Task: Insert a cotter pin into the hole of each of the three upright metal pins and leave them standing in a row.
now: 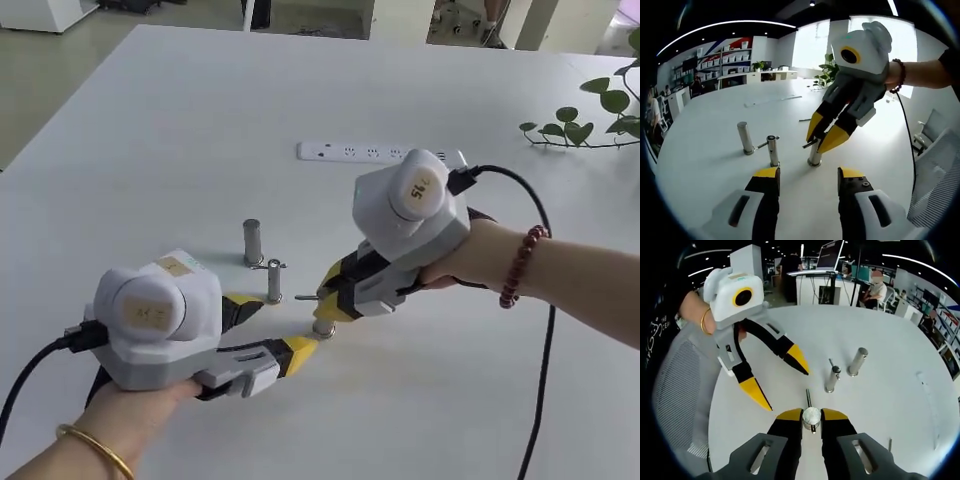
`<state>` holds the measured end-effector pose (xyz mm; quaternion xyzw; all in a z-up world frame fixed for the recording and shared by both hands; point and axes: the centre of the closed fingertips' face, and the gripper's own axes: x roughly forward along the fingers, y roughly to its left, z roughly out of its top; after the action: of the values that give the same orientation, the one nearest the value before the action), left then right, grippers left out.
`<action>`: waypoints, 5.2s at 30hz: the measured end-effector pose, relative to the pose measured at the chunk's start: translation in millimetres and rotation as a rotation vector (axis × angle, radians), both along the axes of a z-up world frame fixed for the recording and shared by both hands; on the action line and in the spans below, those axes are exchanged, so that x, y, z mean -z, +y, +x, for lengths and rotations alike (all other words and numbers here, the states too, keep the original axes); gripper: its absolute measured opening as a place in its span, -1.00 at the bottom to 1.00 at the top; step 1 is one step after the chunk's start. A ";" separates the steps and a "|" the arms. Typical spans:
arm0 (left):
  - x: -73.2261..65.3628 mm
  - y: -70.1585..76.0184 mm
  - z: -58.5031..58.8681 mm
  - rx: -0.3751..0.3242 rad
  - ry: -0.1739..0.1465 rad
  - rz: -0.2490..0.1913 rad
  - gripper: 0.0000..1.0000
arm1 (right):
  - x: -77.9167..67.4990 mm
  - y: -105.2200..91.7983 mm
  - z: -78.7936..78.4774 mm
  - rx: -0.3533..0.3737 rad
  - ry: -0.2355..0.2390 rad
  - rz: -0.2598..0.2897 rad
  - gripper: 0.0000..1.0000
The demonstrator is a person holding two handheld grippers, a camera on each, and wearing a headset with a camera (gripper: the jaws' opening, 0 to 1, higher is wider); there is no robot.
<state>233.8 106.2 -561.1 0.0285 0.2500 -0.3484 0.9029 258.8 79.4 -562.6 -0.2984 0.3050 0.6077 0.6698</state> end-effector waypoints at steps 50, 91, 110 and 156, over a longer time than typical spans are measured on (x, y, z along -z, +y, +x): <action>-18.0 8.1 -5.9 0.001 -0.040 -0.008 -0.01 | 8.9 -6.0 40.3 -0.047 0.018 -0.028 -0.81; -30.1 26.7 -13.1 -0.037 -0.070 -0.010 0.13 | -10.8 85.9 89.6 0.269 0.023 0.251 -0.59; -21.4 24.6 -16.9 -0.032 -0.045 -0.017 0.13 | 16.3 93.3 101.6 0.281 0.034 0.209 -0.80; -35.4 31.5 -17.9 -0.086 -0.071 -0.020 0.13 | -8.6 -22.6 102.8 0.474 -0.030 0.161 -0.83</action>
<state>215.9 137.7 -525.7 0.0210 0.2154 -0.3105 0.9256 361.6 56.8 -554.0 -0.1731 0.3071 0.4516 0.8197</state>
